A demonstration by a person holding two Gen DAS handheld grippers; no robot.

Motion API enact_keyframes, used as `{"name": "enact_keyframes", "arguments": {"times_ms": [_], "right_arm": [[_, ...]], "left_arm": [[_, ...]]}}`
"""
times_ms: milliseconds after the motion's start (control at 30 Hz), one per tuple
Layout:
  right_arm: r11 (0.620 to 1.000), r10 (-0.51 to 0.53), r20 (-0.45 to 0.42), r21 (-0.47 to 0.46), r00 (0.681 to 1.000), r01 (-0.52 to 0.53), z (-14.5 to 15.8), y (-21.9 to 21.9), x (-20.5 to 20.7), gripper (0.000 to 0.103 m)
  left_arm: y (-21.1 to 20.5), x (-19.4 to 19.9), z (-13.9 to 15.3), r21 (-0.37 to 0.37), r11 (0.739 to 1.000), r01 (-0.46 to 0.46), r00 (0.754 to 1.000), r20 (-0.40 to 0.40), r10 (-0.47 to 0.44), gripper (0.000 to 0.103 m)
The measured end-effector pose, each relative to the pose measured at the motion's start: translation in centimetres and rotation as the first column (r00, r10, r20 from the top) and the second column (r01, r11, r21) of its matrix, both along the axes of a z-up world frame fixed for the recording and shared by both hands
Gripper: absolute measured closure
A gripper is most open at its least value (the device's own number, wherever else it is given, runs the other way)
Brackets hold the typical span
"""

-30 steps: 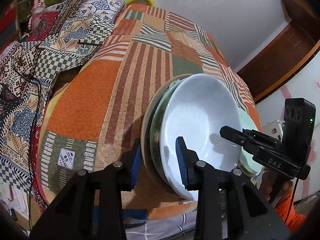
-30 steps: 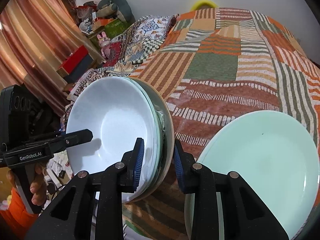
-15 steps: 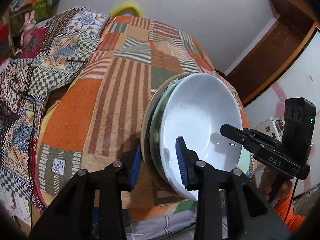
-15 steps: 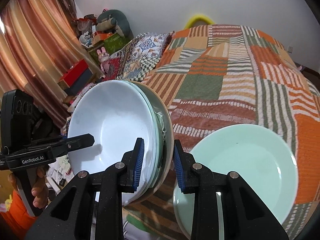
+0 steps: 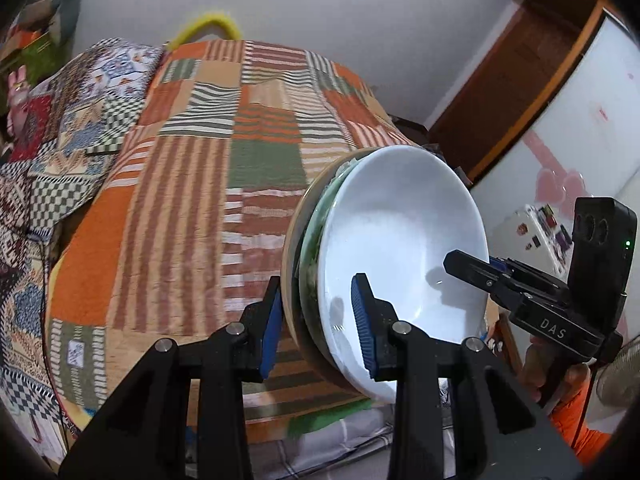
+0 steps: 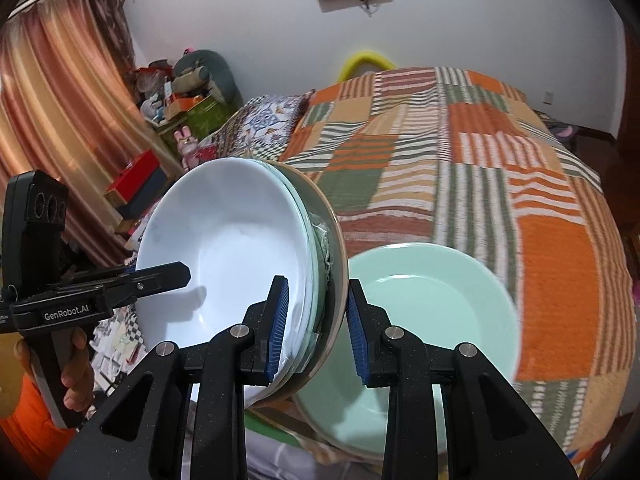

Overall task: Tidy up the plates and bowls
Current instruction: 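Lift the nested bowl stack with both tools toward the plate stack, then lower the bowl stack onto the mint green plate with both tools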

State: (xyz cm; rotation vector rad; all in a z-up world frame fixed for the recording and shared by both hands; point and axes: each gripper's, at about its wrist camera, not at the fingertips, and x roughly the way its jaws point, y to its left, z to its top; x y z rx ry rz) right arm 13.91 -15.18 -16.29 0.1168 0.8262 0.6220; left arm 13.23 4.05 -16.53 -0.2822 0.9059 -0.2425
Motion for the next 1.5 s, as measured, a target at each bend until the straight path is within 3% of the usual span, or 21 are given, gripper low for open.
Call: {"name": "enact_keyframes", "arguments": {"times_ms": [300,567,1033,1167,1500], "right_arm": [[0.997,-0.072,-0.027,-0.002,0.997,0.072,-1.1,-4.6,-0.9,0.077],[0.994,-0.110,-0.053,-0.014,0.993,0.109,-2.1,-6.4,-1.1,0.077],[0.993,-0.118,-0.140,-0.001,0.983,0.119,-4.0,-7.2,1.0,0.076],[0.992,-0.115,-0.166,0.023,0.979,0.121,-4.4,-7.2,1.5,0.075],[0.994,-0.105,-0.148,0.024,0.983,0.110,-3.9,-7.1,1.3,0.071]], "left_arm": [[-5.0,1.5,-0.7,0.041,0.996,0.080,0.996,-0.033,-0.078,0.070],[-7.4,3.0,-2.9,0.055,0.990,0.132,0.985,-0.116,-0.125,0.070],[-8.0,5.5,-4.5,0.069,0.985,0.159,0.975,-0.167,-0.145,0.070],[-7.4,6.1,-4.9,0.026,0.988,0.152,0.973,-0.177,-0.145,0.069],[-6.8,6.2,-4.8,-0.003,0.990,0.138,0.978,-0.159,-0.136,0.069]]}}
